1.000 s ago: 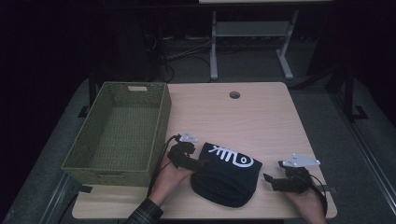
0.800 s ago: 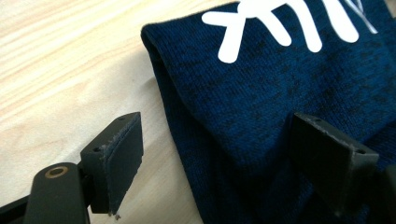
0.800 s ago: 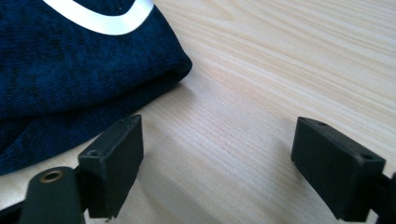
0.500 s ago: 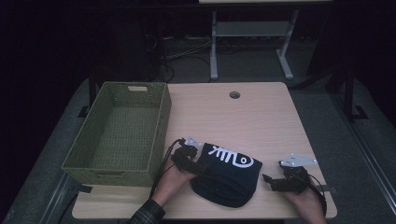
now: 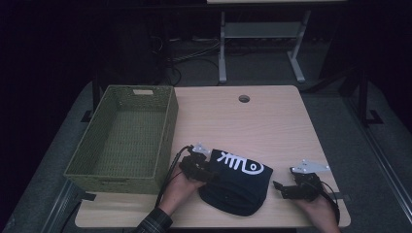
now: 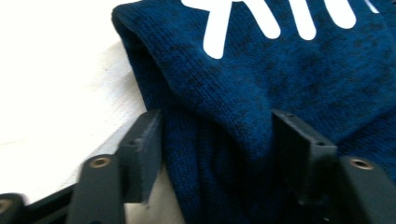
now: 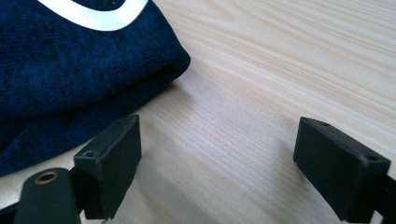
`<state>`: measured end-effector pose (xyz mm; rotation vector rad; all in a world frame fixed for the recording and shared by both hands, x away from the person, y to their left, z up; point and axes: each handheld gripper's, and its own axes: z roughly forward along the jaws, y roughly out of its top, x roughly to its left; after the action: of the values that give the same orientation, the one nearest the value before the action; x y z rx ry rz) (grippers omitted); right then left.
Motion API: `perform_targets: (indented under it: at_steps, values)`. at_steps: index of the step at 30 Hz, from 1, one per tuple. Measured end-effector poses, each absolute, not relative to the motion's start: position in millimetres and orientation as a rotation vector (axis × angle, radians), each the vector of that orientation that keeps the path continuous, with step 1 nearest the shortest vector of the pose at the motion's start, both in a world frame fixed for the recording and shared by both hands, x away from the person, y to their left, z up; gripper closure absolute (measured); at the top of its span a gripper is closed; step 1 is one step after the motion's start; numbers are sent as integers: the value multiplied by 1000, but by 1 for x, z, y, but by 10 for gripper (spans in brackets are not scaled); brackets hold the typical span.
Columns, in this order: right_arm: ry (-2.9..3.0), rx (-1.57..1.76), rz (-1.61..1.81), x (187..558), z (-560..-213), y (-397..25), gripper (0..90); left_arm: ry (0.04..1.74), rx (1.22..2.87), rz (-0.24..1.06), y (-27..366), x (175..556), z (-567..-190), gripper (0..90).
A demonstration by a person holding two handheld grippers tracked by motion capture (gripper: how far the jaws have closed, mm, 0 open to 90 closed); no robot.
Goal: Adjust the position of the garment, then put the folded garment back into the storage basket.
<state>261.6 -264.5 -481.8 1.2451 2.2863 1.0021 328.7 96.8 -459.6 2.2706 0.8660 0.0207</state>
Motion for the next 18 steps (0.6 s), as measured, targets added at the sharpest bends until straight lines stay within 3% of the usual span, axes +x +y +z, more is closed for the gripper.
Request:
perform_targets:
  at_steps: [2,3,18]
  values:
    - [2286,1245,1002,262,-482,-264,149,863,2271,10,97,329,-459,409]
    - [2286,1245,1002,262,-482,-264,149,855,2268,-9,97,329,-460,469]
    - [2286,1245,1003,262,-482,-264,148,833,2304,-33,91,328,-455,667]
